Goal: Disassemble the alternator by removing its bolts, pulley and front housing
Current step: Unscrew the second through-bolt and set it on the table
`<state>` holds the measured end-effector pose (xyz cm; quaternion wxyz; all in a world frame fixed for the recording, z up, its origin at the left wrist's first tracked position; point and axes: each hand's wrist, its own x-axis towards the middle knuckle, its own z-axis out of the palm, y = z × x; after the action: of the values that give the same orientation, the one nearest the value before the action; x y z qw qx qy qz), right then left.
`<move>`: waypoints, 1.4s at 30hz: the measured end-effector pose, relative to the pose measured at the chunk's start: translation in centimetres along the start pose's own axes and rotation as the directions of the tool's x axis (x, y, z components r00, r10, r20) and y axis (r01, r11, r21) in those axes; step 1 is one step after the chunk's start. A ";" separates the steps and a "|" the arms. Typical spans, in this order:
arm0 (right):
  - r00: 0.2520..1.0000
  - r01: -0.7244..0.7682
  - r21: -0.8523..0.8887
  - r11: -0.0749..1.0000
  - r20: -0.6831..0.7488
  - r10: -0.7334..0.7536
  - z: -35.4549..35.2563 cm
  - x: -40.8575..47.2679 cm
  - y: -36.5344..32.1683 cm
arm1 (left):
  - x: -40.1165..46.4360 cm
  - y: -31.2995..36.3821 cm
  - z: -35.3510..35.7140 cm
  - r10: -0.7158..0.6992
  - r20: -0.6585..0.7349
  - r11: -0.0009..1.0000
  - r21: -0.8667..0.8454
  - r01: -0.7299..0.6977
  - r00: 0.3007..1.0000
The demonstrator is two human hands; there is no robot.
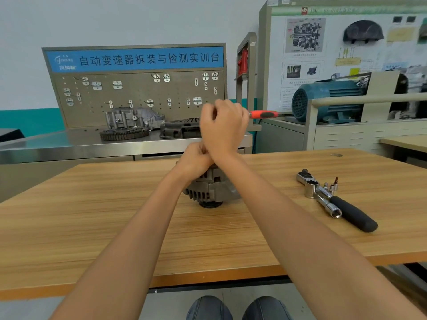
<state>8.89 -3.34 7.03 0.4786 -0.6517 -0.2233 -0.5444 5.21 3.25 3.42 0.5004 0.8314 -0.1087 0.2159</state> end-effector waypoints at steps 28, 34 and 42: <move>1.000 0.013 -0.072 0.997 0.015 -0.012 -0.3 -0.6 -0.4 | 0.2 0.6 -0.1 -0.051 -0.021 0.997 0.052 0.052 0.998; 0.846 -0.529 0.532 0.661 0.395 0.360 -1.6 1.9 -1.3 | -0.2 0.8 0.1 -0.025 0.083 0.998 -0.051 0.029 0.996; 0.987 -0.075 0.032 0.997 0.143 0.069 -0.9 -0.2 -0.6 | 0.0 0.3 0.1 -0.032 -0.022 0.999 0.015 0.033 0.999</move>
<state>7.92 -3.81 7.03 0.4930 -0.6874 -0.2433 -0.4746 5.11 2.99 3.66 0.4984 0.8345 -0.0881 0.2176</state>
